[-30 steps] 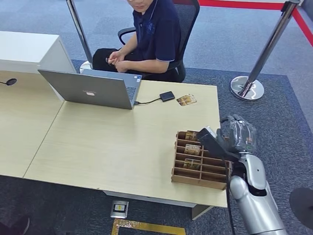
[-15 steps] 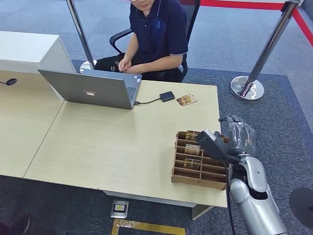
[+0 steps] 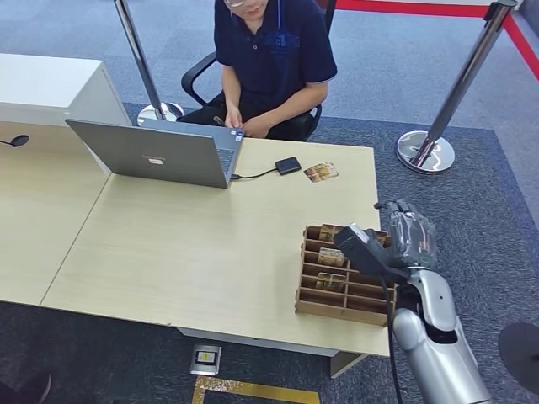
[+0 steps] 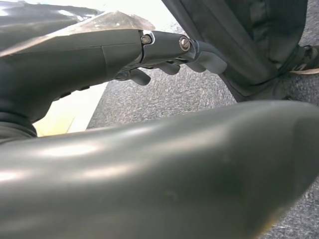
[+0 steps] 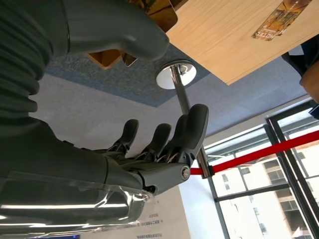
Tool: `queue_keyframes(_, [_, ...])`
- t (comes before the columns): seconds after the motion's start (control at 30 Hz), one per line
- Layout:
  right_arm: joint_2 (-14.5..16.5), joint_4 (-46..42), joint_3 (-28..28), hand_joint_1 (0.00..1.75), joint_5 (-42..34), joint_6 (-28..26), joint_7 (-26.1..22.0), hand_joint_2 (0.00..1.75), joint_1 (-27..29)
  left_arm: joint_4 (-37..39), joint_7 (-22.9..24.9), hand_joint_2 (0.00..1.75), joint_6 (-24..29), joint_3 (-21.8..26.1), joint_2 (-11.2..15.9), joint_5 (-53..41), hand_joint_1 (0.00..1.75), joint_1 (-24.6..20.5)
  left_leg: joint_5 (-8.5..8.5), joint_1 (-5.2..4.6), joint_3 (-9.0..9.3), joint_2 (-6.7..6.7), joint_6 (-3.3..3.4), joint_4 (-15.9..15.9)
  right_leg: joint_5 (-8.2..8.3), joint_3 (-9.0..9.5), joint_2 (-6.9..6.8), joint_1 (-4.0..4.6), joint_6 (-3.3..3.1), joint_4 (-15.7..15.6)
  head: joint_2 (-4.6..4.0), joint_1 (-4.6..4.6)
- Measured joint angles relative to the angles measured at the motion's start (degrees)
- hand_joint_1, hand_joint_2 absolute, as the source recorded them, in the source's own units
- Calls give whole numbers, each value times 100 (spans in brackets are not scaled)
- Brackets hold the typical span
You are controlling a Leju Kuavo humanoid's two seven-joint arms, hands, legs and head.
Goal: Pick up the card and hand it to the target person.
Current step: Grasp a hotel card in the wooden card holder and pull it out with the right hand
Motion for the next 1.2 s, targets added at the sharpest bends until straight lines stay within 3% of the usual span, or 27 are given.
queue_keyframes(1.2, [-5,273,40,83,66,87,93,175,144,4,0,0,4,-1,0,-35,0,3,0,0,0,0,0,1,0,0,0,0,0,-1,0,1])
